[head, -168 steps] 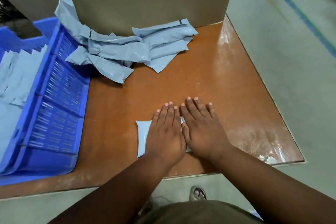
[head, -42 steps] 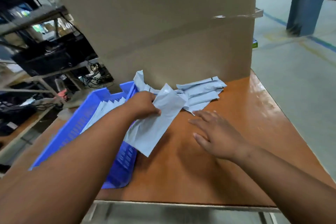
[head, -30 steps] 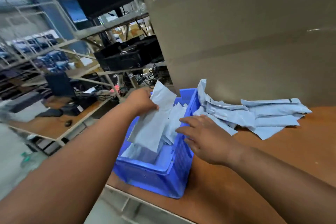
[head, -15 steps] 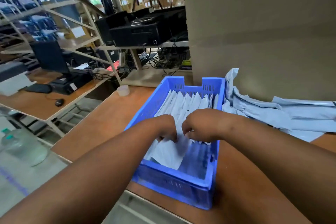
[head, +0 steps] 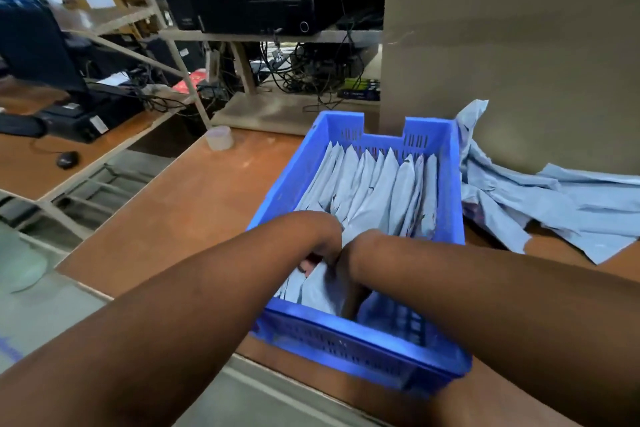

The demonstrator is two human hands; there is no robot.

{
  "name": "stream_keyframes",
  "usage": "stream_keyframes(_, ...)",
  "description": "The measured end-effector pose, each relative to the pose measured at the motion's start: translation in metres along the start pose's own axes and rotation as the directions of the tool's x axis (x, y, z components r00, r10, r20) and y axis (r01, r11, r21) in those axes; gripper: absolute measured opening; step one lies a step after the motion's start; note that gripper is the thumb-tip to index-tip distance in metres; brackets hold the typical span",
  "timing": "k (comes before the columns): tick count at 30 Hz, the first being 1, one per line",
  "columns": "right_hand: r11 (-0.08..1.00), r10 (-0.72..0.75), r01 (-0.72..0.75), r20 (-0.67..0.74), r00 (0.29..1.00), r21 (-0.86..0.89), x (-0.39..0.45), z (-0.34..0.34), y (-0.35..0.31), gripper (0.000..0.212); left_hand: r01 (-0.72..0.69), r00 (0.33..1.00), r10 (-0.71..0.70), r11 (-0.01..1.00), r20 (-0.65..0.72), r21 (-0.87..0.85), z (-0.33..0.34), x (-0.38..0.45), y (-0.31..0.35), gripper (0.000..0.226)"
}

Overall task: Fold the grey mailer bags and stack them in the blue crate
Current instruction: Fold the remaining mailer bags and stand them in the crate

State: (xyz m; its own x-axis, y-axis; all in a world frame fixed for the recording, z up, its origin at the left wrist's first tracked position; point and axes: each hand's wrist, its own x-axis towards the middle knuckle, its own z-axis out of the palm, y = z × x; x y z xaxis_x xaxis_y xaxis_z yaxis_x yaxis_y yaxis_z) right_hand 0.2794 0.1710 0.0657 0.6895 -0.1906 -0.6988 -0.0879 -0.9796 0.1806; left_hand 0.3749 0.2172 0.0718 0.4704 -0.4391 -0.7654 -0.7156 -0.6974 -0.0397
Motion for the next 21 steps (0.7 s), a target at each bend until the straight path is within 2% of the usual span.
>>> stream_keyframes(1, 0.998, 0.011, -0.014, -0.049, 0.999, -0.064, 0.001, 0.0, -0.005, 0.045, -0.013, 0.999, 0.013, 1.0, 0.029, -0.007, -0.002, 0.001, -0.005, 0.048)
stream_keyframes(4, 0.949, 0.007, 0.004, 0.033, 0.999, -0.315, 0.006, 0.003, -0.026, 0.067, -0.033, 0.999, 0.033, 0.999, 0.003, -0.015, -0.01, -0.002, -0.016, 0.043)
stream_keyframes(7, 0.959, 0.048, -0.068, -0.078, 0.996, -0.277, 0.012, 0.006, -0.033, 0.083, -0.085, 0.994, 0.087, 0.996, -0.059, 0.038, -0.013, -0.009, -0.022, 0.033)
stream_keyframes(10, 0.968, 0.024, -0.064, -0.165, 0.986, -0.244, 0.013, 0.012, -0.036, 0.094, -0.108, 0.988, 0.115, 0.991, -0.098, 0.077, -0.017, -0.019, -0.022, 0.036)
stream_keyframes(14, 0.98, 0.039, -0.077, -0.203, 0.978, -0.184, 0.014, 0.009, -0.044, 0.089, -0.083, 0.991, 0.095, 0.988, -0.092, 0.128, -0.023, -0.021, -0.019, 0.041)
stream_keyframes(16, 0.981, 0.066, -0.087, -0.125, 0.99, -0.171, 0.013, 0.004, -0.045, 0.082, -0.038, 0.996, 0.051, 0.987, -0.079, 0.159, -0.02, -0.021, -0.019, 0.037)
stream_keyframes(17, 0.984, 0.047, -0.06, -0.082, 0.996, -0.17, 0.009, 0.0, -0.044, 0.071, -0.021, 0.998, 0.031, 0.987, -0.06, 0.158, -0.019, -0.02, -0.02, 0.036)
stream_keyframes(19, 0.987, -0.075, 0.072, -0.015, 0.997, -0.145, 0.001, -0.006, -0.041, 0.045, -0.001, 1.0, 0.004, 0.99, -0.018, 0.138, -0.016, -0.021, -0.022, 0.031)
stream_keyframes(21, 0.957, -0.257, 0.258, 0.025, 0.966, -0.129, -0.002, -0.006, -0.041, 0.036, 0.008, 1.0, -0.006, 0.993, -0.016, 0.119, -0.014, -0.022, -0.021, 0.022)
